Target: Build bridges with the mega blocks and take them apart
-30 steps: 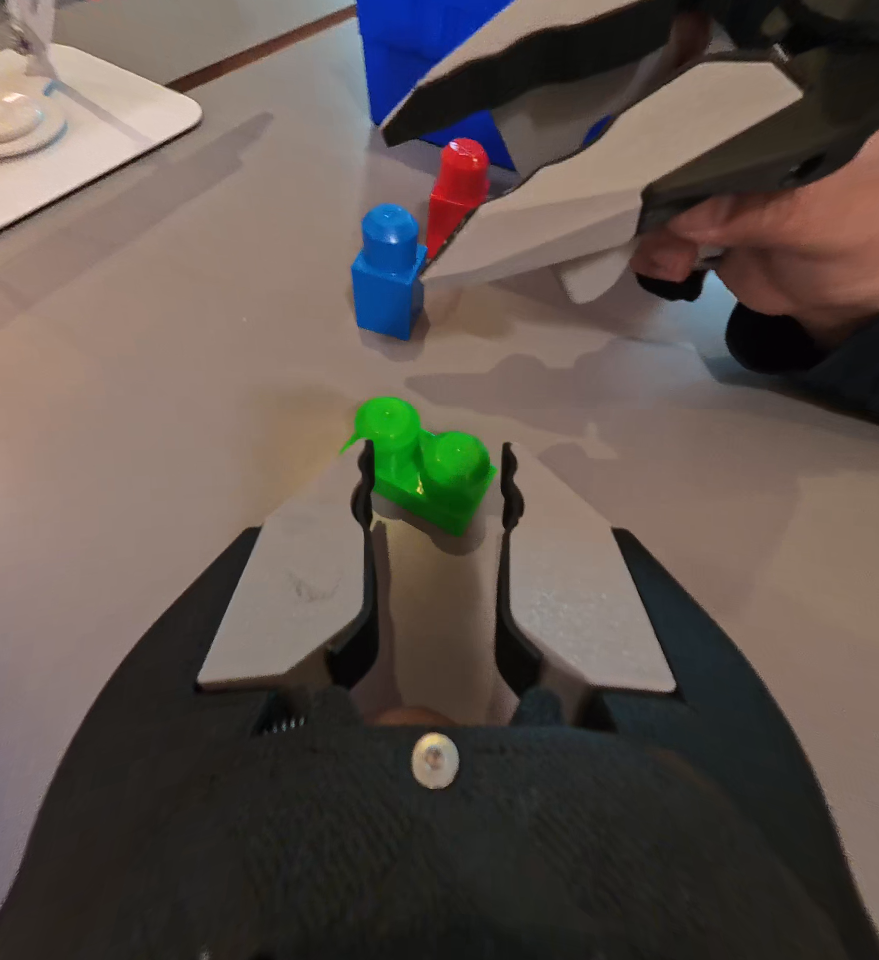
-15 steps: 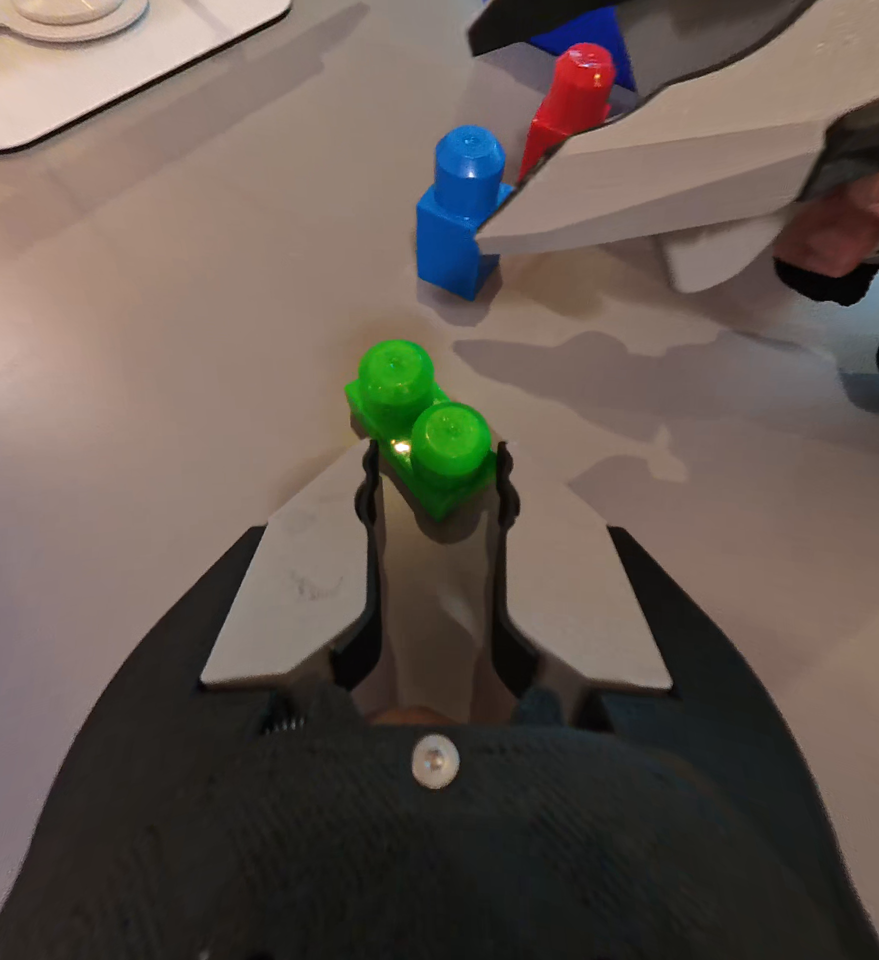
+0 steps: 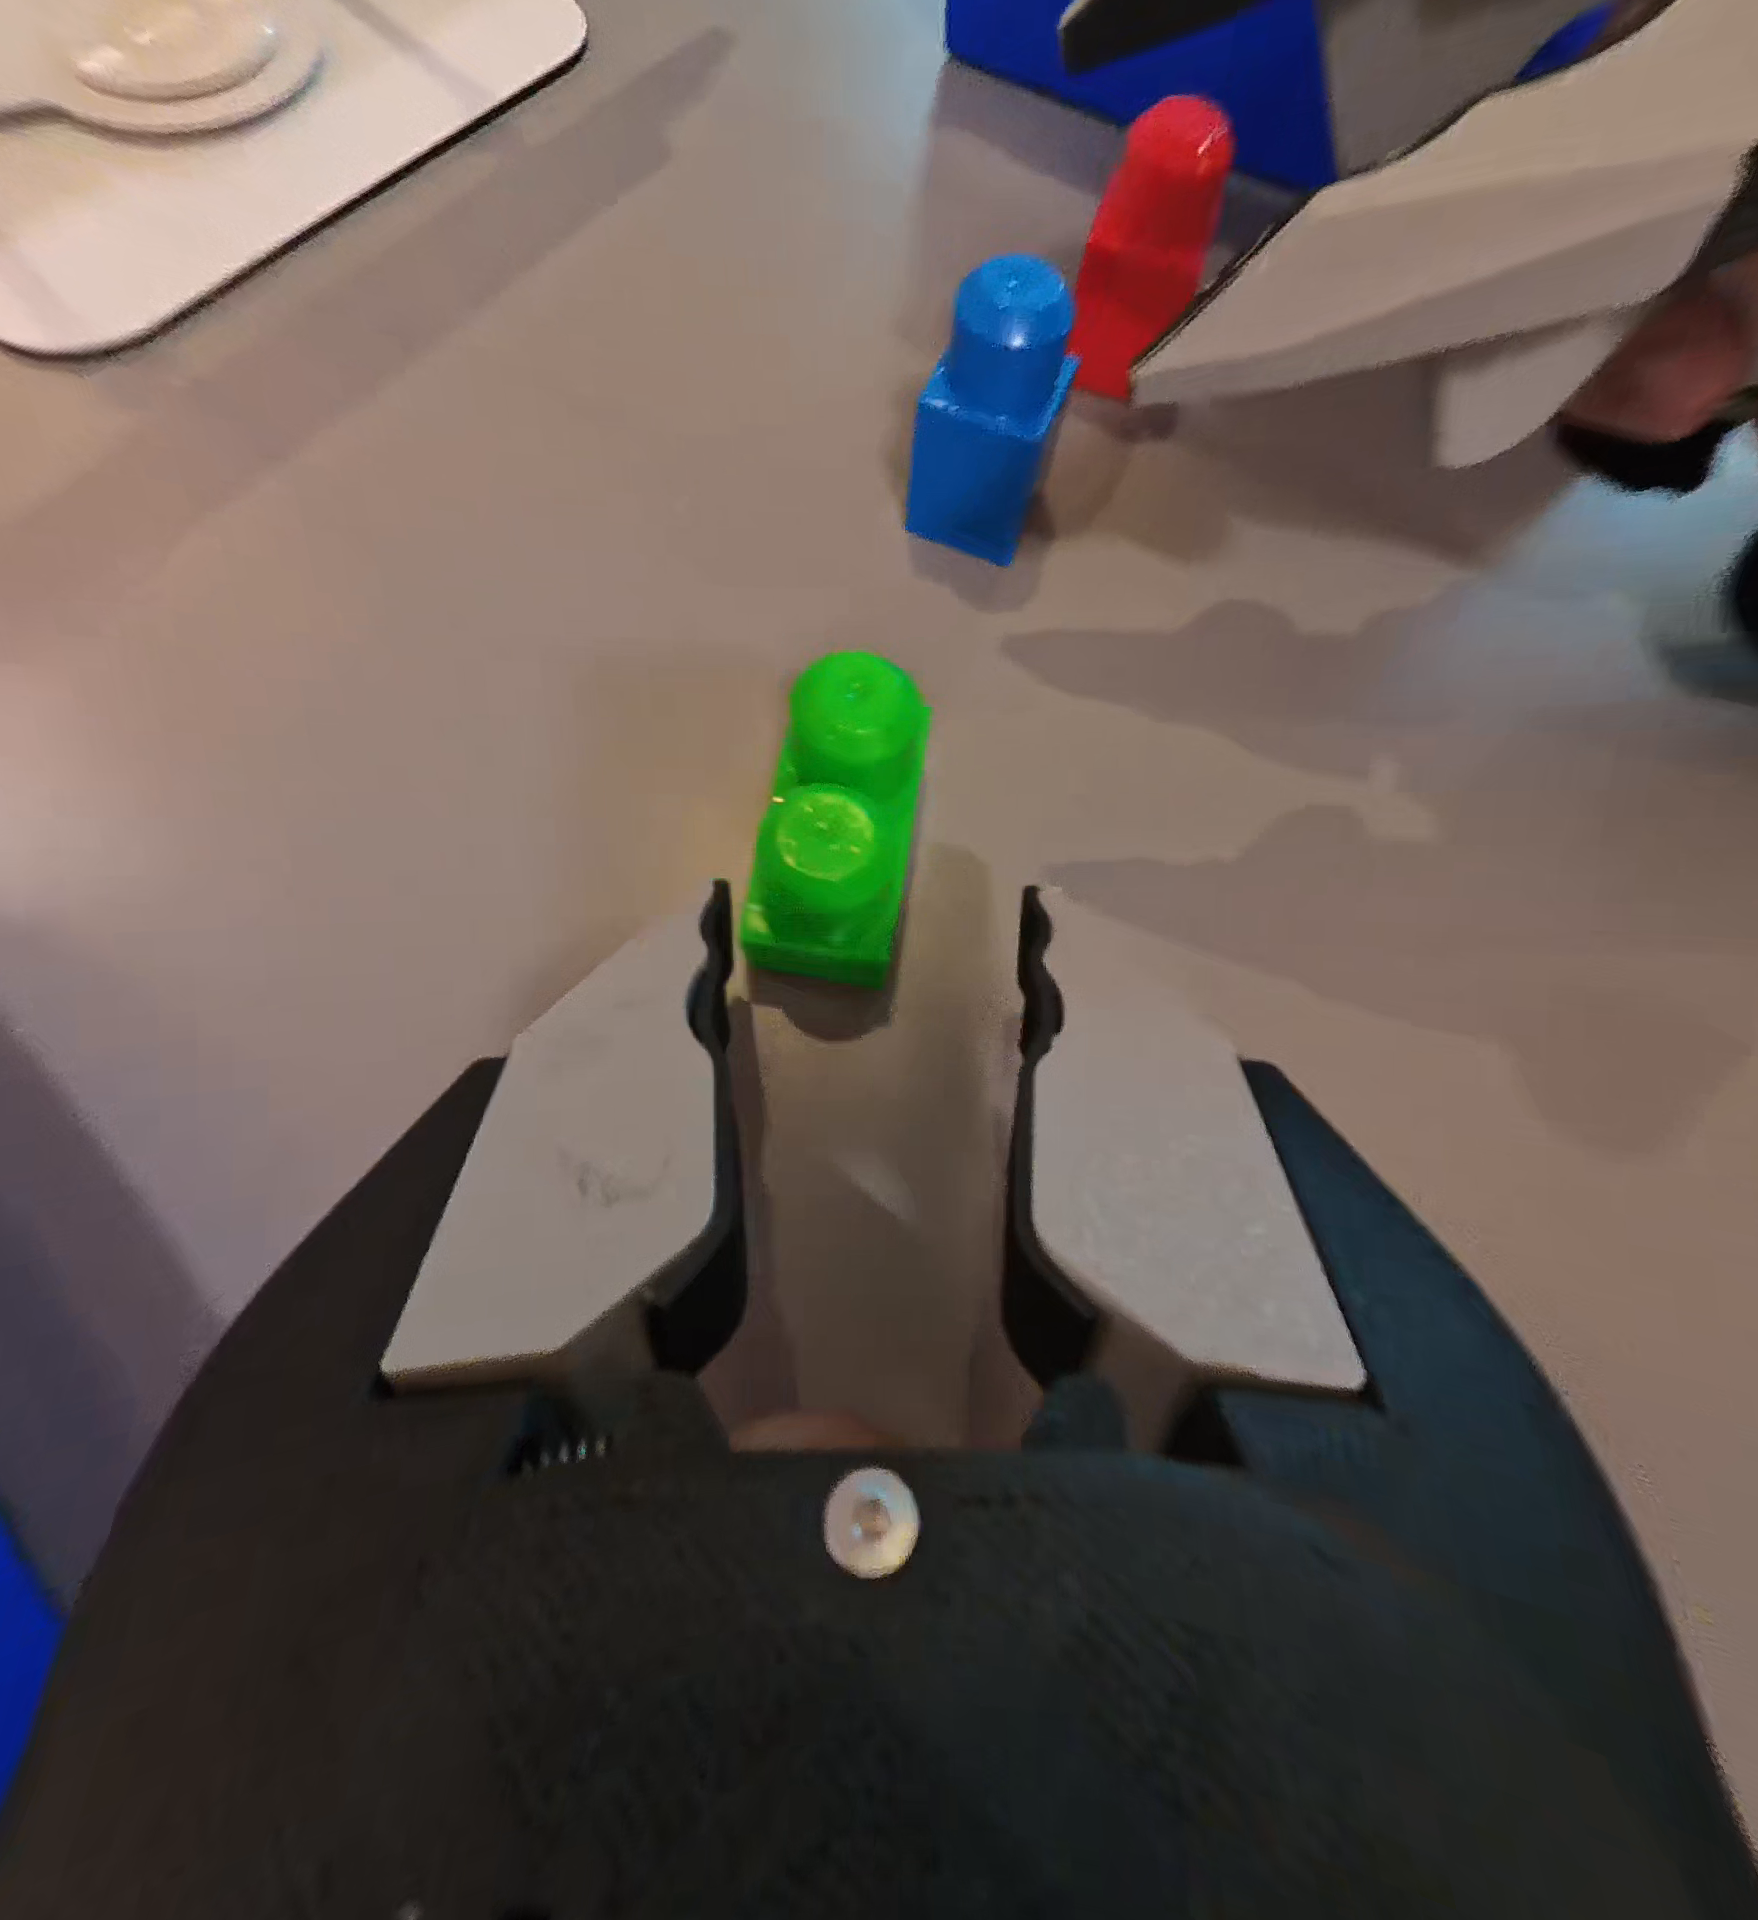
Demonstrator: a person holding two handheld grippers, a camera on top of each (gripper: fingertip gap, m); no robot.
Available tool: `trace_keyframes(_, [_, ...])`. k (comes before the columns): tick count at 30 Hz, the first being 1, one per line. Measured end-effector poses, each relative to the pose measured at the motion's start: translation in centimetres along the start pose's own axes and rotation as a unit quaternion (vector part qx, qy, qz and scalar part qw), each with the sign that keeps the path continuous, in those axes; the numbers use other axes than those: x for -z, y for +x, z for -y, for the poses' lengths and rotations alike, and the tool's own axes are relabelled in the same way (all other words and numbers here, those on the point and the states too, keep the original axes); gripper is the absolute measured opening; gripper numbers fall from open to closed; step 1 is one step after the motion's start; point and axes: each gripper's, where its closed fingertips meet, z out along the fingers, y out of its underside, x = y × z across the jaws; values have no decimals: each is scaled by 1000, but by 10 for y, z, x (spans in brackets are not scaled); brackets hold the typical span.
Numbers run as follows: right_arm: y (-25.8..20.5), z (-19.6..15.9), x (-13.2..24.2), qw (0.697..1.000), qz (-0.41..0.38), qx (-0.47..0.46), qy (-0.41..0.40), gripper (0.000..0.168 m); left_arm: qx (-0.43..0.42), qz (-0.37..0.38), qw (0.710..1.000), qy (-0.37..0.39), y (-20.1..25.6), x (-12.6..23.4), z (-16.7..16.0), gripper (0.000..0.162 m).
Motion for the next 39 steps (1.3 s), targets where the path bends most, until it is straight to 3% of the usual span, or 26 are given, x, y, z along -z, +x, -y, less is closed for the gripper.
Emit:
trace_keyframes(3, [3,4,4,1000,-2,-5,8,61,-44,30,998,-23,-9,-12,1,57])
trace_keyframes(7, [11,6,8,1000,-4,-22,15,61,-45,7,998,-53,-2,-33,-4,57])
trace_keyframes(9, [14,6,9,999,-1,-34,17,61,-44,1,998,-54,1,-41,-4,48])
trace_keyframes(10, [15,6,9,999,1,-41,17,61,-41,-6,998,-54,3,-43,-3,34])
trace_keyframes(14, [18,6,11,998,9,-60,18,61,-44,3,998,-50,1,-42,-2,33])
trace_keyframes(18, [17,2,10,997,16,-76,6,63,18,-49,997,54,8,-18,25,33])
trace_keyframes(21, [17,-10,4,994,7,-103,-19,69,92,-97,979,155,6,9,47,33])
trace_keyframes(24, [19,-26,-6,994,-22,-91,-50,77,118,-99,961,231,-7,32,61,33])
trace_keyframes(27, [23,-40,-16,993,-45,-83,-70,80,117,-88,955,256,-16,44,65,33])
trace_keyframes(34, [29,-72,-35,988,-56,-84,-120,74,88,-91,956,266,-3,50,72,33])
trace_keyframes(35, [28,-75,-37,987,-50,-86,-129,69,83,-91,956,266,-1,50,72,33])
trace_keyframes(37, [23,-75,-40,987,-29,-88,-134,43,76,-88,958,264,-1,50,71,33])
trace_keyframes(39, [22,-75,-40,988,-21,-81,-133,36,73,-88,961,253,0,48,68,28])
